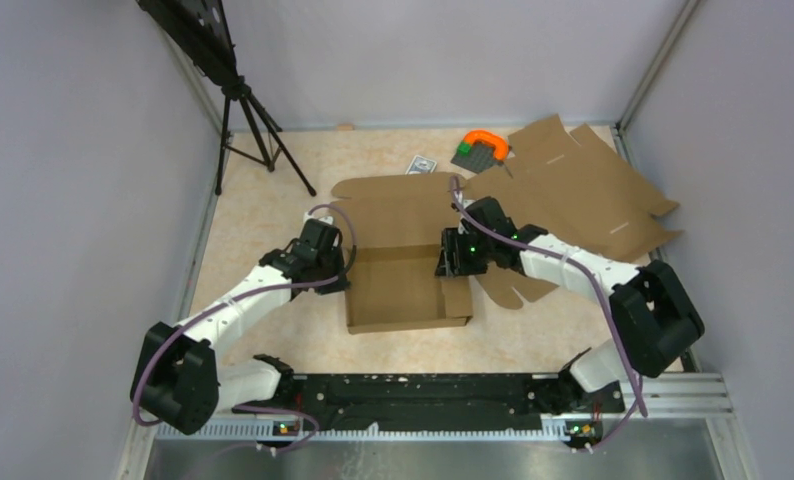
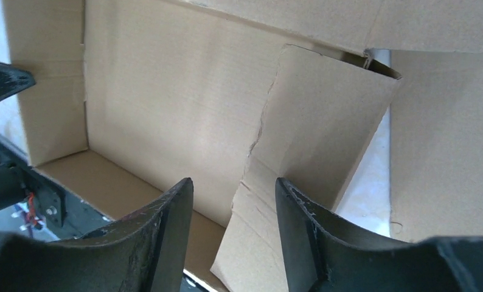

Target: Fold the paper box

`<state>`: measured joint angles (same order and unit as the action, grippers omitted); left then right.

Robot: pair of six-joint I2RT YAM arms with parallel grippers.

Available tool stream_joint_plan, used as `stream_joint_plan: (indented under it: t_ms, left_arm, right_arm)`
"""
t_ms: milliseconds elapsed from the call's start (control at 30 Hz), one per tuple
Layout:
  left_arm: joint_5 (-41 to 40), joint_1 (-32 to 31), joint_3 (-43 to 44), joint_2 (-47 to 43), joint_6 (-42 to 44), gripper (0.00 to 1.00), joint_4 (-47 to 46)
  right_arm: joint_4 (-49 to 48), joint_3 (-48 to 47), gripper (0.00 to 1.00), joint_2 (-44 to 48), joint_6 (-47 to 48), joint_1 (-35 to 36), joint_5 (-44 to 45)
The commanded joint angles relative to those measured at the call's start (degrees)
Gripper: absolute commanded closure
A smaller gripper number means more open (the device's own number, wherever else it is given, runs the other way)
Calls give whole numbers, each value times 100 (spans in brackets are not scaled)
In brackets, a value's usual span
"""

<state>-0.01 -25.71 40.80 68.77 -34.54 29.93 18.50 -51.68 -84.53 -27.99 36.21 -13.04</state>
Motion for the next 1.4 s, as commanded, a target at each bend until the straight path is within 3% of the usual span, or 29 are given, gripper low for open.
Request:
stream_joint_plan:
  t_ms: [0,233,600,1033,1367]
  left_arm:
    - [101,-25,-31,-110,-16,97,-243]
    - [150,-29,-33,-85,-26,97,-295]
    - [169,-26,-58,-125,-59,97,-317]
    - [190,-23,-65,-138,-81,97,-354]
    - [246,-30,-80,-92,-90,97,-392]
  right_arm:
    - [571,-448,47,-247,338,143,649]
    - [1530,-1061,47,-445,573,567,1783]
    - [1520,-1033,44,-1141,666,647,1916]
    - [2300,-1750,44,-1589,610,1117,3167]
    - [1902,-2090,43,-993,676,1148,2037]
